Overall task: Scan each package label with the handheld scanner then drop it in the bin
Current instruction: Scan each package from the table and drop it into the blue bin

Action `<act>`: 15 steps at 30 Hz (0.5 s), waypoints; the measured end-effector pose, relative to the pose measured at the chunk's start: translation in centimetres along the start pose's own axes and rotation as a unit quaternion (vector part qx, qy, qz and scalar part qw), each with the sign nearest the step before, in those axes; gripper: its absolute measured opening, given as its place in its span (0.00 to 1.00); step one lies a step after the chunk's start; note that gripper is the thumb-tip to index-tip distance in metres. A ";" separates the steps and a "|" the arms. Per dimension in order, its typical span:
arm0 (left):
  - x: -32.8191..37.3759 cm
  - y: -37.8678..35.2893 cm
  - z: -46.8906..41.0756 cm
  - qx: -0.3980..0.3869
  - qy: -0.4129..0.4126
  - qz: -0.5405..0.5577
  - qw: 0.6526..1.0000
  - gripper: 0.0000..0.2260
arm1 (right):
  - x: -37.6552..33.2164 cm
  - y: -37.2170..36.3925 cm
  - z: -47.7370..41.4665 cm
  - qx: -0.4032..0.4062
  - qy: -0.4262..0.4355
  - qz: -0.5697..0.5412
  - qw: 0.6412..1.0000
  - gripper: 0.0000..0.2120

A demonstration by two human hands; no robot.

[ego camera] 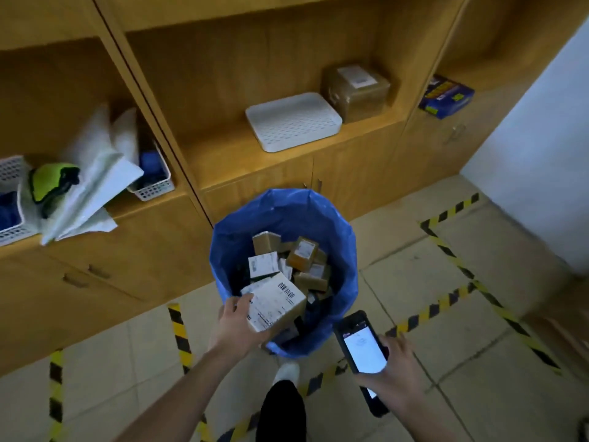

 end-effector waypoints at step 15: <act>-6.3 -19.0 -27.3 -0.072 0.048 0.000 0.996 0.40 | -0.4 -17.3 -27.2 0.015 -0.159 -0.065 0.985 0.37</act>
Point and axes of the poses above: each hand's wrist, its own z-axis away from the middle knuckle, its own y-axis out of the back of the hand, x = y × z, the point moved 8 cm from there along -z, towards the middle knuckle, and after that the axes turned 2 degrees about -y, right-handed, at the moved point
